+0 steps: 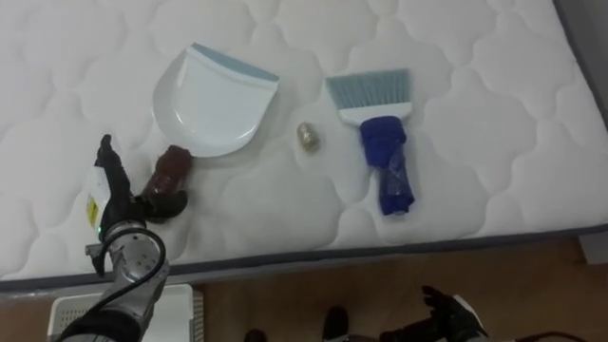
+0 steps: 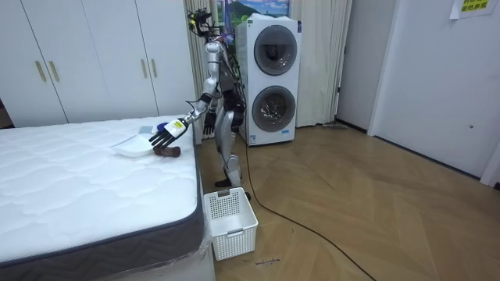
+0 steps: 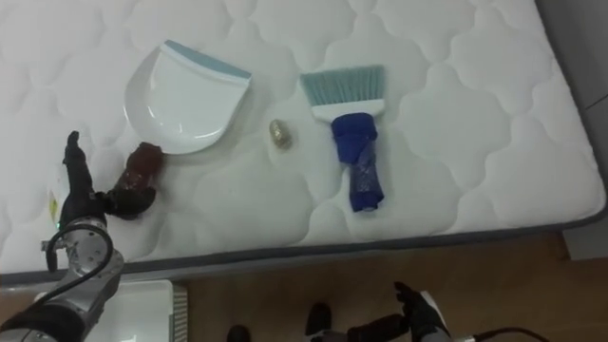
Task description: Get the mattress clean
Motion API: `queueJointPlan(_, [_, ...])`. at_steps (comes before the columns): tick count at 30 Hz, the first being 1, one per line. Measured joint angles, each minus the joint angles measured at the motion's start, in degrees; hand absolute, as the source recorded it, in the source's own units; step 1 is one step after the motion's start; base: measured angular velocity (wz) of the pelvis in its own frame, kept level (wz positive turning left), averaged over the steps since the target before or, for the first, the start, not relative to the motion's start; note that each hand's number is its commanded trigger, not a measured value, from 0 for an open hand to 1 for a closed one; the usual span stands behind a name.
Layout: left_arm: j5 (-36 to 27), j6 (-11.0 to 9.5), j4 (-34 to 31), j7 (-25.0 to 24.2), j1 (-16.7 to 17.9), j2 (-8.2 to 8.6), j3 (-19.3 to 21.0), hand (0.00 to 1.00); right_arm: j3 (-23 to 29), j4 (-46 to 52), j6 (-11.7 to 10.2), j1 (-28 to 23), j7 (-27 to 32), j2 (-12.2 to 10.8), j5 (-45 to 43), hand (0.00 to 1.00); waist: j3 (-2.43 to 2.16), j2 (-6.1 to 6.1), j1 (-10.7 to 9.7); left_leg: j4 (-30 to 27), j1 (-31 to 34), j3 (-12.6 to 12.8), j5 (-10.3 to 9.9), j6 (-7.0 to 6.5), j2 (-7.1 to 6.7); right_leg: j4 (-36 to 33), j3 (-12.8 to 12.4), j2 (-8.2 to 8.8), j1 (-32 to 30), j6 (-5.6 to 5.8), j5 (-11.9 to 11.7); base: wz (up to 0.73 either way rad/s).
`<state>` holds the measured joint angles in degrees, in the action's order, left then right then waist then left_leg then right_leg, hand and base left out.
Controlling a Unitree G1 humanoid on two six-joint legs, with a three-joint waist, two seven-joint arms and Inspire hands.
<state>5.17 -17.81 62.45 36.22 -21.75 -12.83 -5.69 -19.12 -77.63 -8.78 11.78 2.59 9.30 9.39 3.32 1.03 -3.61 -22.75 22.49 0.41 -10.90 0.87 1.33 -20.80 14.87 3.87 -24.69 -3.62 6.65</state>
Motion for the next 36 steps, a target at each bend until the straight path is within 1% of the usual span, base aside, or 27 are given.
queueJointPlan(2, [-0.01,-0.03,0.00,0.65,0.00,0.01,-0.01,0.00,0.01,-0.01,0.00,0.00,0.01,0.00,0.02,0.00,0.02,-0.02,-0.28,0.00,0.02,0.98,0.01,-0.01,0.13,-0.03,-0.05,0.11,-0.10,0.05,0.03,0.00])
queueJointPlan(9, [-0.02,-0.11,-0.03,1.72,-0.18,0.01,-0.04,0.00,0.00,0.12,-0.10,0.11,0.40,-0.10,1.35,0.00,0.09,-0.13,-0.97,-0.93,1.36,1.34,-0.02,-0.05,0.10,-0.91,-0.38,0.26,-1.45,0.04,0.10,-0.01])
queueJointPlan(13, [-0.61,-0.11,-0.01,1.87,-0.18,0.06,-0.21,0.00,0.00,0.30,-0.07,0.12,0.51,-0.05,2.85,0.00,0.11,-0.16,-1.03,-1.16,2.27,1.49,-0.02,-0.06,0.15,-1.41,-0.41,0.31,-2.50,-0.06,0.13,0.00])
queueJointPlan(16, [-1.56,-0.10,0.28,1.72,-0.21,0.09,-0.31,0.00,-0.08,0.56,0.11,0.16,0.49,0.02,3.42,0.00,0.15,-0.17,-1.27,-1.56,2.49,2.21,-0.03,-0.06,0.19,-2.09,-0.57,0.54,-2.88,-0.16,0.36,0.00])
queueJointPlan(18, [-3.95,-0.02,0.80,1.27,-0.80,0.12,-1.42,0.00,-1.16,1.59,0.16,0.11,0.49,0.39,3.78,0.00,0.19,-0.23,-1.51,-2.08,3.18,2.34,-0.04,-0.08,0.21,-2.31,-0.52,0.61,-3.46,-0.18,0.41,0.03])
queueJointPlan(20, [-5.86,0.17,1.85,0.36,-1.56,0.16,-2.40,0.00,-2.14,2.77,0.13,0.16,0.49,0.66,3.77,0.00,0.31,-0.40,-2.39,-2.91,4.33,2.24,-0.08,-0.14,0.21,-2.47,-0.46,0.61,-4.23,-0.18,0.43,0.07])
queueJointPlan(24, [-7.51,0.95,2.51,-1.63,-2.71,0.23,-2.47,0.00,-2.16,4.25,0.10,0.11,0.39,1.02,4.18,0.00,0.49,-0.62,-3.35,-4.21,6.16,2.21,-0.29,-0.48,0.20,-3.66,-0.37,0.85,-5.90,-0.20,0.42,0.02])
queueJointPlan(25, [-8.06,1.28,3.53,-2.17,-3.68,0.21,-2.33,0.00,-2.16,4.37,0.07,0.12,0.39,1.04,4.34,0.00,0.50,-0.62,-3.51,-4.85,6.67,2.23,-0.42,-0.65,0.23,-4.14,-0.43,0.87,-6.31,-0.21,0.43,0.00])
queueJointPlan(26, [-8.11,1.34,4.65,-2.41,-4.69,0.11,-2.25,0.00,-2.16,4.64,0.06,0.13,0.39,1.05,4.49,0.00,0.61,-0.66,-3.80,-5.43,7.00,2.27,-0.56,-0.83,0.32,-4.26,-0.40,0.87,-6.45,-0.22,0.43,0.00])
queueJointPlan(28, [-9.07,1.38,5.60,-3.22,-5.86,0.07,-2.32,0.00,-2.17,4.69,0.06,0.07,0.44,1.06,5.57,0.00,0.82,-0.87,-4.04,-6.48,7.27,2.57,-1.11,-1.04,0.61,-4.97,-0.38,0.85,-6.50,-0.25,0.65,-0.02])
queueJointPlan(29, [-10.24,1.38,5.66,-3.31,-6.31,0.07,-2.33,0.00,-2.14,4.99,0.06,0.06,0.58,1.20,6.03,0.00,1.03,-1.23,-4.14,-7.65,7.77,3.15,-2.26,-1.14,1.19,-5.62,-0.41,0.62,-6.86,-0.25,0.94,-0.11])
queueJointPlan(30, [-11.33,1.39,5.69,-3.34,-6.74,0.03,-2.30,0.00,-2.14,5.88,0.07,0.02,0.61,1.60,6.08,0.00,1.19,-1.47,-4.21,-8.80,8.80,3.39,-3.29,-1.12,1.48,-6.89,-0.55,0.60,-7.86,-0.28,1.29,-0.13])
queueJointPlan(32, [-11.91,1.55,5.77,-3.44,-7.07,0.03,-2.31,0.00,-2.13,6.80,0.01,0.03,0.69,1.87,6.22,0.00,1.38,-1.79,-4.56,-10.87,10.39,3.50,-4.05,-1.29,1.87,-8.52,-0.46,0.59,-9.11,-0.35,1.46,-0.08])
queueJointPlan(34, [-12.22,1.69,5.78,-3.44,-7.29,0.01,-2.37,0.00,-2.13,7.74,0.01,0.00,1.02,1.97,6.60,0.00,1.38,-1.78,-5.09,-12.67,12.02,3.51,-4.61,-1.42,1.96,-10.35,-0.48,0.57,-10.71,-0.45,1.81,0.00])
queueJointPlan(36, [-12.42,1.80,6.09,-3.45,-7.31,-0.06,-2.37,0.00,-2.14,8.81,-0.04,-0.08,1.10,2.15,6.60,0.00,1.39,-1.79,-5.52,-14.28,13.06,3.75,-5.34,-1.53,1.99,-12.12,-0.59,0.91,-12.05,-0.60,2.38,-0.06])
